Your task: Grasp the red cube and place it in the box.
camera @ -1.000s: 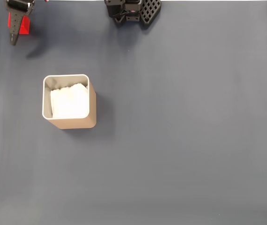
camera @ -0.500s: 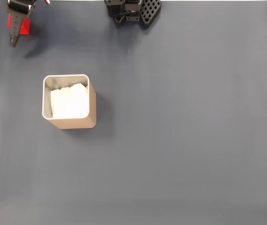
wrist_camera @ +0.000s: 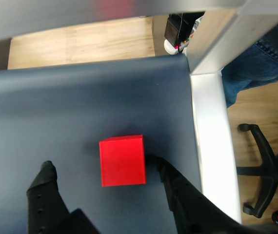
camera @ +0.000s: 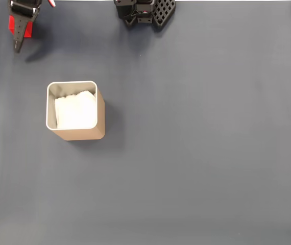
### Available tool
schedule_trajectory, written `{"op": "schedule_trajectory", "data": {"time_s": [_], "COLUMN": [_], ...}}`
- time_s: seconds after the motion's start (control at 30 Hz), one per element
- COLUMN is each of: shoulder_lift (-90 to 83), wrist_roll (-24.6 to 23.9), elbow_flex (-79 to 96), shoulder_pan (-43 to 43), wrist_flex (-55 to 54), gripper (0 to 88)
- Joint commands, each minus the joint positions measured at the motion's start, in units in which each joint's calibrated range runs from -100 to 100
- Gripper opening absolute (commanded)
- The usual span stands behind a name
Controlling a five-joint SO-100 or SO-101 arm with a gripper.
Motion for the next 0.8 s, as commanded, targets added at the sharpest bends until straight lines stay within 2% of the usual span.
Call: {"op": "schedule_trajectory", "data": {"time_s": [0.0,0.2,0.33,0.57,0.77], "shoulder_lift": [0.07,0.24,0.50,0.41,0.33], "wrist_roll": [0.00,0.29,0.63,2.05,2.54], "elbow_flex": [-0.59,0.23,0.23,0.59,0.23], "shoulder_pan": [-0.23,0.05,0.05,-0.02,-0.30], "wrist_flex": [-1.01,-2.16,-2.41,-2.24,-2.00], "gripper": [46.6,46.0,42.2,18.9,6.2]}}
